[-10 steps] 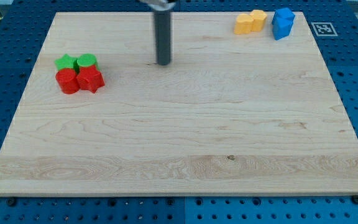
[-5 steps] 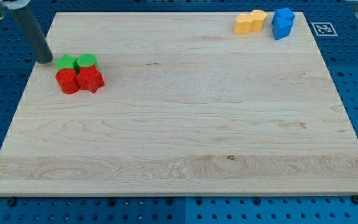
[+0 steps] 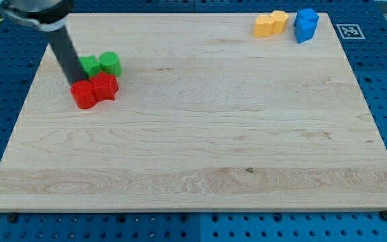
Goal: Place the red star below the green star
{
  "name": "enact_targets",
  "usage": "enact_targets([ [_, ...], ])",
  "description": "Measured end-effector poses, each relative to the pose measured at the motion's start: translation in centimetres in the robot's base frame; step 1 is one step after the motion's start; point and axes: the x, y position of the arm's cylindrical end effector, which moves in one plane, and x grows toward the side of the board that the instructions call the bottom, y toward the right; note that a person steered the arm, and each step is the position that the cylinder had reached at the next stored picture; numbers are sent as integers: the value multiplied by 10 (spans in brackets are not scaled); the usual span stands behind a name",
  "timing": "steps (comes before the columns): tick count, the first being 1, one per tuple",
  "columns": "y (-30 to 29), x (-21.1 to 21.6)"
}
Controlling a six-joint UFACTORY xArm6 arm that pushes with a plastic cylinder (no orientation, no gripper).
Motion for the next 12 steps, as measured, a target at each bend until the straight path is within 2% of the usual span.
enact_targets([
  [2, 35, 0],
  [4, -11, 3],
  [5, -14, 19],
  [7, 20, 46],
  [8, 13, 52],
  [10, -6, 95],
  [12, 58, 97],
])
